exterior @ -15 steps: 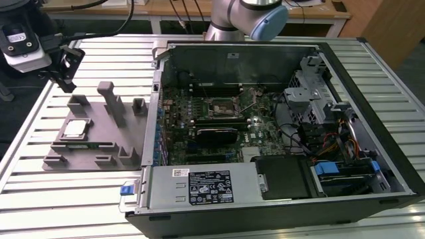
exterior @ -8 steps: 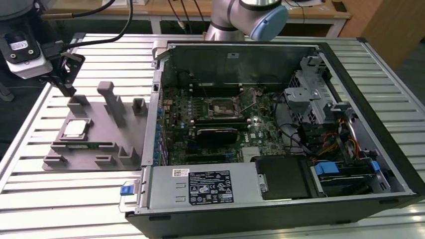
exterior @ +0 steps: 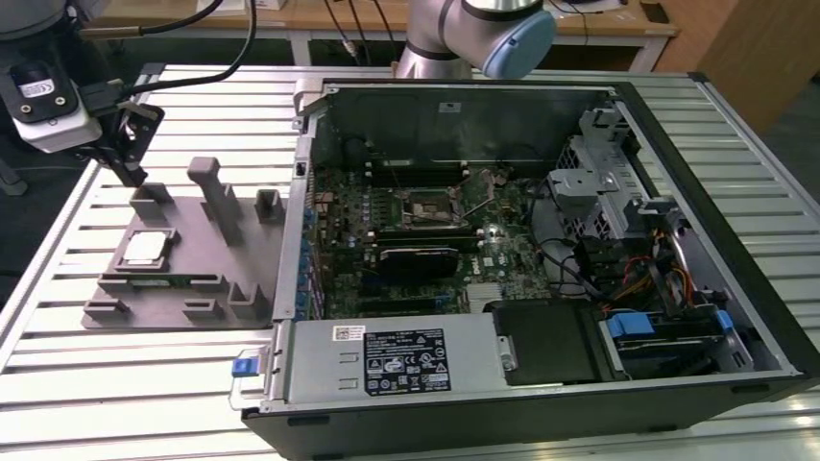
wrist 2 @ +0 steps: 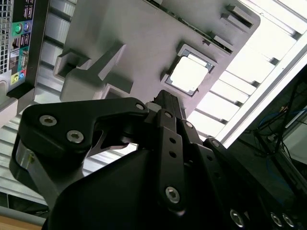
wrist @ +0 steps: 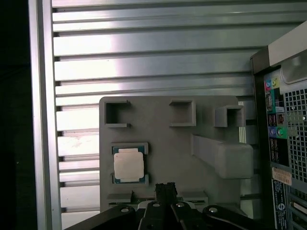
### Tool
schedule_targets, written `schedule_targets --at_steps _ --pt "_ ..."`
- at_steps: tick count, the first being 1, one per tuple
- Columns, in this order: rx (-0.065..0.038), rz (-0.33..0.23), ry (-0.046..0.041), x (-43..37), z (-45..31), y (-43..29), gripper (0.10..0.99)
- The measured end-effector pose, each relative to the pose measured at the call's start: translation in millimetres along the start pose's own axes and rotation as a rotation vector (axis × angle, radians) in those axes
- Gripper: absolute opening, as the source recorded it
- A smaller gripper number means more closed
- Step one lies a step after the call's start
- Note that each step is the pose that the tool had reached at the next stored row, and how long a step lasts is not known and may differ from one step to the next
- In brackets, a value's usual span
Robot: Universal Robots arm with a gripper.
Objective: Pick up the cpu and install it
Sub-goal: 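Pick up the cpu and move it towards the insertion slot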
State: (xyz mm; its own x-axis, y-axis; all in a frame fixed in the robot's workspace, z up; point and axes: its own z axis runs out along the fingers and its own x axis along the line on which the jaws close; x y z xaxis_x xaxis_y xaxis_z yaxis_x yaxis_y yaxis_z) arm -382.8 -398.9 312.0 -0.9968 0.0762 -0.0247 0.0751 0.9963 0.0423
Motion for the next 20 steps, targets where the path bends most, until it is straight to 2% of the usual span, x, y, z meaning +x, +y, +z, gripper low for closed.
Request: schedule_targets --at_steps 6,11,20 --pt "0.000 0.000 -0.0002 1.8 0.4 -0.1 0.106" --pt "0.000 0.000 -0.0001 7.9 2.1 -0.7 0.106" --pt "0.000 0.000 -0.0001 14.4 15.1 -1.7 0.106"
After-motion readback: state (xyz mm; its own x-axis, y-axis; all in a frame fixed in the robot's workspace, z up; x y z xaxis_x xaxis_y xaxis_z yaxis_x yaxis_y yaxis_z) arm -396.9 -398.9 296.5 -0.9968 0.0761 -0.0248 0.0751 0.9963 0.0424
